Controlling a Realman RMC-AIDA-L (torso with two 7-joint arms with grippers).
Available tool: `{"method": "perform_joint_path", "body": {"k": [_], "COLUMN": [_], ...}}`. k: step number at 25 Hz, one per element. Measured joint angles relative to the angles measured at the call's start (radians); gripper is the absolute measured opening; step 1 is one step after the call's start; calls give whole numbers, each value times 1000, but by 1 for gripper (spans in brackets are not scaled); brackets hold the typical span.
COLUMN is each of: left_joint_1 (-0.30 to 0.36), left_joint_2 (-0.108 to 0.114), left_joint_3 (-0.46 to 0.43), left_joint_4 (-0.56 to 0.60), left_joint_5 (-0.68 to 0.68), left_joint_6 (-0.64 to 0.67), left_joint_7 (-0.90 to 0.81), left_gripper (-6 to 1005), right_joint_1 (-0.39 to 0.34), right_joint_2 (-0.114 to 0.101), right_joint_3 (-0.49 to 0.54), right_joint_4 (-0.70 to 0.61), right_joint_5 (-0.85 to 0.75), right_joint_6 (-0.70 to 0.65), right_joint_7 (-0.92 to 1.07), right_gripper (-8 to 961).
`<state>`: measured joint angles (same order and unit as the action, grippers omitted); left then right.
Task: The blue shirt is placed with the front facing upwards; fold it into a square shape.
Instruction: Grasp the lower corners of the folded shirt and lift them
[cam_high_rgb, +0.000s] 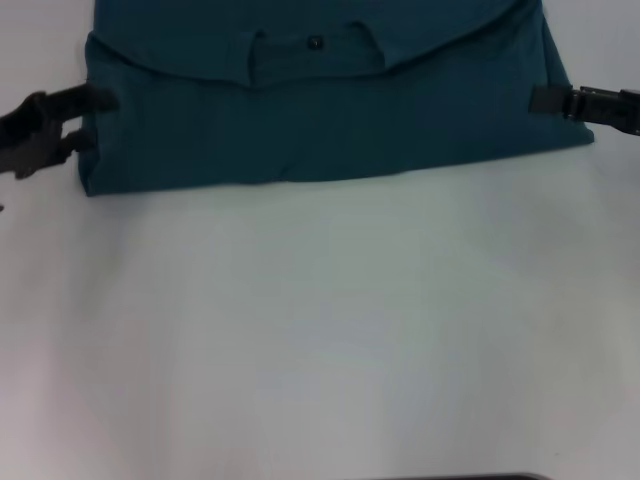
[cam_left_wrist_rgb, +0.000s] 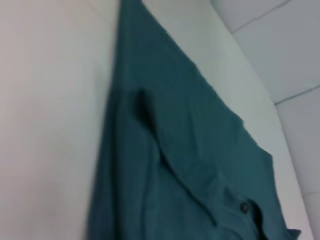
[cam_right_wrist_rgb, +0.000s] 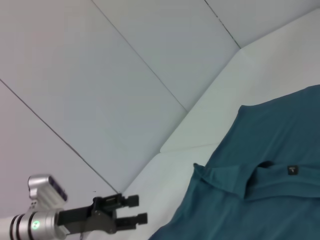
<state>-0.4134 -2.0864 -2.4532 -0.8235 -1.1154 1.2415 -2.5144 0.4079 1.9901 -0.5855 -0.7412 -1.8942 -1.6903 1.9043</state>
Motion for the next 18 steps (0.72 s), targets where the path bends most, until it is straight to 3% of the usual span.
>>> {"method": "perform_joint_path", "body": {"k": [6, 18], "left_joint_1": [5, -11], "left_joint_2": [12, -7], "left_joint_3": [-10, 2], "left_joint_4": [61, 69], "left_joint_5": [7, 110], "left_joint_6": [-27, -65], "left_joint_7": [44, 102], "left_gripper": [766, 738], "right_joint_1": [4, -5], "right_joint_2": [-5, -5], "right_joint_3": [1, 20], "right_joint_4": [1, 3], "right_joint_5": [0, 1], "right_joint_6": [15, 19], "right_joint_7": [-1, -1], "right_gripper": [869, 863]}}
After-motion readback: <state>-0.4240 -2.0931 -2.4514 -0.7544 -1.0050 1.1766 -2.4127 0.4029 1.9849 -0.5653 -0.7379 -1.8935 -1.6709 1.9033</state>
